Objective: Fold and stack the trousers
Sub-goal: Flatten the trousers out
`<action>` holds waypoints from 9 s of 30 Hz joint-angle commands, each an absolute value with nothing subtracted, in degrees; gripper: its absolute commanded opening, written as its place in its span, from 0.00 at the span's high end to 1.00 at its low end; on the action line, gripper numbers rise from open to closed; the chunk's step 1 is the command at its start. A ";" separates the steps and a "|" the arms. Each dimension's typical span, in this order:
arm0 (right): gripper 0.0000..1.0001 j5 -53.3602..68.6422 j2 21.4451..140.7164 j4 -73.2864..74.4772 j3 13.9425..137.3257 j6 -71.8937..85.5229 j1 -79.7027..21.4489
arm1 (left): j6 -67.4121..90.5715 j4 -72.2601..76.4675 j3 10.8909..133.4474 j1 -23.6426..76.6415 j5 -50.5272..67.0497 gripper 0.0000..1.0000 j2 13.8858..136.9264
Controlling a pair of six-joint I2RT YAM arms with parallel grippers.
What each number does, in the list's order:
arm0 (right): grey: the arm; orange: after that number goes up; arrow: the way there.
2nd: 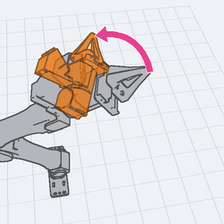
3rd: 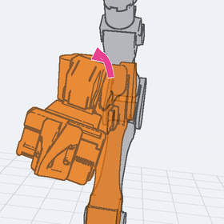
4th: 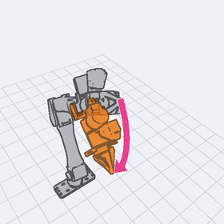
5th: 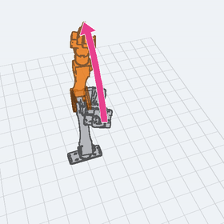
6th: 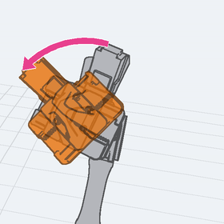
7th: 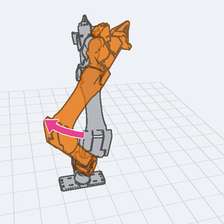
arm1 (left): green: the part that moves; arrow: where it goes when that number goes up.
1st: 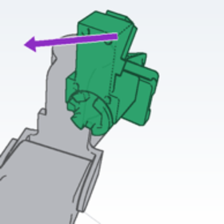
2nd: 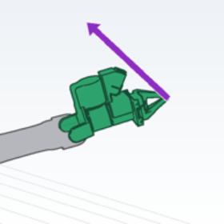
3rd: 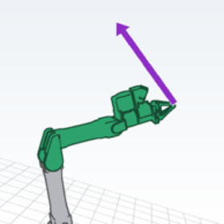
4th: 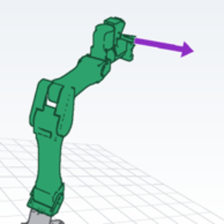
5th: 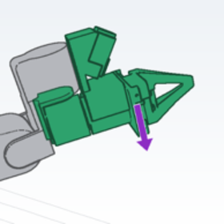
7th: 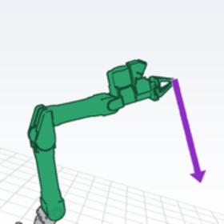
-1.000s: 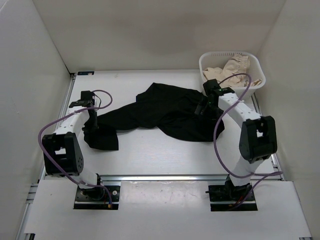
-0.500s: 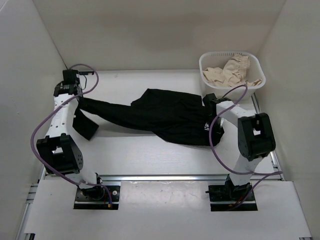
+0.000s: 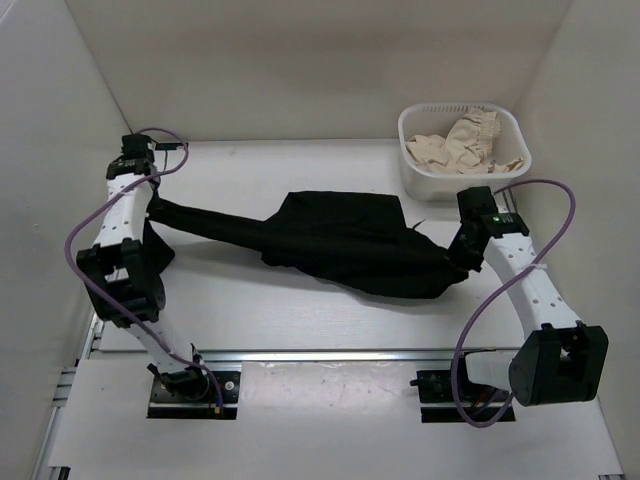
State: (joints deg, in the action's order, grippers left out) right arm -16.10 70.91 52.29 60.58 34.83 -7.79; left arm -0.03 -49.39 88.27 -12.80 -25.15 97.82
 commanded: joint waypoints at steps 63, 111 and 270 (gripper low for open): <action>1.00 -14.06 83.51 62.75 87.57 32.34 -8.45 | 0.00 -63.98 93.87 -29.53 -20.21 0.86 103.72; 0.95 -9.46 75.41 46.81 40.94 39.56 9.92 | 0.00 -56.60 69.78 -40.08 -16.60 0.86 107.85; 0.14 -14.41 109.53 54.68 104.61 21.18 8.09 | 0.00 -65.57 128.53 -22.85 -10.03 0.00 131.15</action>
State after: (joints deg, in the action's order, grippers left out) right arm -11.75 113.43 50.61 103.26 21.98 8.56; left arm -0.05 -65.23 130.58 -21.82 -8.93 136.31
